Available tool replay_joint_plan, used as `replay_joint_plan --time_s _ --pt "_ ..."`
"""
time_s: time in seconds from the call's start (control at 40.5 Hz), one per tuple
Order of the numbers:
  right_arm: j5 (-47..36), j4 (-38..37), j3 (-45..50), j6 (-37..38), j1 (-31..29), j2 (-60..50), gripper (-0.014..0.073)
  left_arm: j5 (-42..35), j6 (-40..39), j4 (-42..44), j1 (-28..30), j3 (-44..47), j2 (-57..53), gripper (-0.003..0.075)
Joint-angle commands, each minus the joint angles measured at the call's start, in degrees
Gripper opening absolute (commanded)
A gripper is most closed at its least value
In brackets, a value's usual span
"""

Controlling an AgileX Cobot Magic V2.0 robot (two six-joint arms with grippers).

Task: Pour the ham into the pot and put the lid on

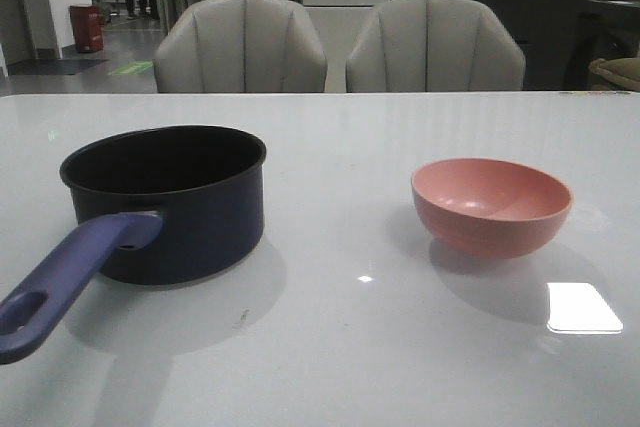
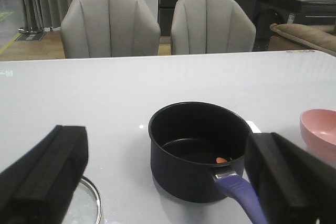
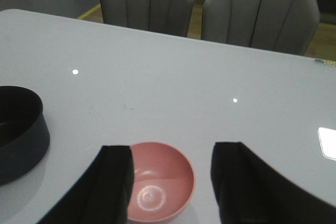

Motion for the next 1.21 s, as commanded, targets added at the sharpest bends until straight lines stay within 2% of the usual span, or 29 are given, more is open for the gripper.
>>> replay_joint_plan --time_s 0.0,0.272,0.42,0.469,0.568,0.593,0.692,0.815,0.963,1.087,1.186 --pt "-5.13 0.69 3.89 -0.7 0.18 -8.27 0.0455 -5.37 -0.25 -0.17 -0.43 -1.64 0.54 0.0636" --pt "-3.59 0.69 14.33 -0.7 0.18 -28.98 0.0455 -5.47 -0.25 -0.17 -0.43 -1.64 0.54 0.0636" --pt "-3.6 0.69 18.02 -0.7 0.18 -32.38 0.0438 -5.47 -0.25 -0.17 -0.43 -1.64 0.54 0.0636" --pt "-3.6 0.69 18.76 -0.7 0.18 -32.38 0.038 -5.47 -0.25 -0.17 -0.43 -1.64 0.54 0.0636" --pt "-3.55 0.69 19.76 -0.7 0.18 -32.38 0.014 -3.45 -0.25 -0.17 -0.43 -1.64 0.54 0.0636" --pt "-3.34 0.69 20.07 -0.7 0.18 -32.38 0.0122 -2.99 -0.25 -0.17 -0.43 -1.64 0.54 0.0636" --pt "-3.35 0.69 20.35 -0.7 0.18 -32.38 0.0183 -2.0 -0.25 0.01 -0.43 -1.64 0.54 0.0636" --pt "-3.35 0.69 20.35 -0.7 0.18 -32.38 0.0182 -2.73 -0.25 1.52 -0.33 -3.05 1.04 0.0636" --pt "-3.35 0.69 20.35 -0.7 0.18 -32.38 0.0182 0.79 -0.68 2.8 -0.22 -9.18 5.85 0.0638" --pt "-3.35 0.69 20.35 -0.7 0.18 -32.38 0.0182 6.92 -11.48 7.98 1.76 -15.95 12.83 0.0638" --pt "-3.35 0.69 20.35 -0.7 0.18 -32.38 0.0182 12.98 -15.62 14.07 4.42 -20.84 19.67 0.0638"
